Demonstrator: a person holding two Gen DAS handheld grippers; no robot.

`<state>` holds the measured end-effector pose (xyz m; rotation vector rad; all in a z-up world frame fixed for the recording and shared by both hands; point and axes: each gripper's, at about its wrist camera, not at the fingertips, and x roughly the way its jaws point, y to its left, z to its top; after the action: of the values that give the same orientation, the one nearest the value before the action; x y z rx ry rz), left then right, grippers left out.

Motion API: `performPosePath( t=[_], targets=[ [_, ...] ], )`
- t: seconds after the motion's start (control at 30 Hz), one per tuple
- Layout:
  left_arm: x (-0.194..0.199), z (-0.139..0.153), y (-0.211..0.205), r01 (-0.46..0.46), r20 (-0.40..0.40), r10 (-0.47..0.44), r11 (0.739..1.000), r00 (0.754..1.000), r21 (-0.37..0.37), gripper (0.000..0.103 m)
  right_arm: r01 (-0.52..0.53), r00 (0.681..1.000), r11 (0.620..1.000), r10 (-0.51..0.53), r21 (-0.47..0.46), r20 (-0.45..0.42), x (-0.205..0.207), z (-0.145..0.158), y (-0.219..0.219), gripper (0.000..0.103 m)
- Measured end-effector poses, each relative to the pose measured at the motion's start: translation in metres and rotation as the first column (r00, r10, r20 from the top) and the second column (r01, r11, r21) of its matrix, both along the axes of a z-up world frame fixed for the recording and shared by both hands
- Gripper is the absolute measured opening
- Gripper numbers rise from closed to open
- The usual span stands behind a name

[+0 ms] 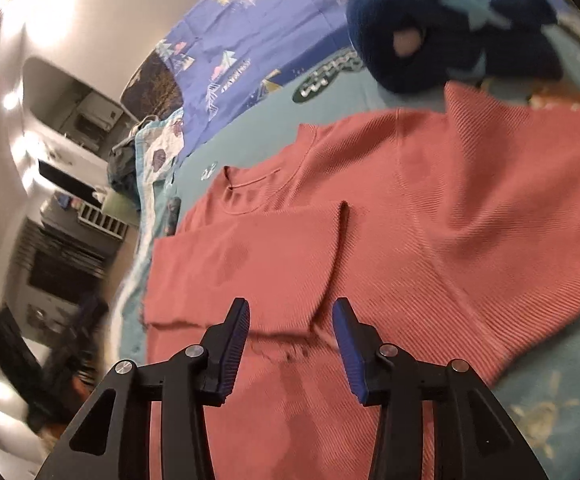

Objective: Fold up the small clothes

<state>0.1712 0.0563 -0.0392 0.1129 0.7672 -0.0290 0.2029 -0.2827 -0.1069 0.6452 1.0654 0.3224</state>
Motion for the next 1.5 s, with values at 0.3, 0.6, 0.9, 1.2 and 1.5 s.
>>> performPosePath(
  t=[0.3, 0.6, 0.9, 1.2, 1.5],
  targets=[
    [0.013, -0.053, 0.031, -0.029, -0.084, 0.032, 0.999, 0.996, 0.030, 0.073, 0.014, 1.000, 0.997, -0.015, -0.076, -0.015, 0.040, -0.016, 0.021, 0.055],
    [0.024, -0.062, 0.038, -0.037, -0.076, 0.041, 0.998, 0.996, 0.056, 0.081, -0.020, 0.987, 0.983, 0.049, -0.184, 0.152, 0.040, 0.027, 0.043, 0.004],
    [0.014, -0.063, 0.050, -0.071, -0.064, 0.073, 0.997, 0.995, 0.023, 0.081, 0.147, 0.982, 0.968, -0.118, -0.206, 0.147, 0.032, 0.034, -0.015, 0.004],
    [0.009, -0.061, 0.054, -0.201, -0.028, 0.206, 0.971, 0.978, 0.129, 0.081, 0.165, 0.986, 0.956, -0.152, -0.244, 0.073, 0.025, 0.003, -0.028, 0.012],
    [-0.001, -0.024, 0.080, -0.193, -0.035, 0.190, 0.955, 0.981, -0.225, 0.076, 0.021, 0.983, 0.972, 0.023, -0.234, 0.182, 0.003, 0.038, 0.008, 0.016]
  ],
)
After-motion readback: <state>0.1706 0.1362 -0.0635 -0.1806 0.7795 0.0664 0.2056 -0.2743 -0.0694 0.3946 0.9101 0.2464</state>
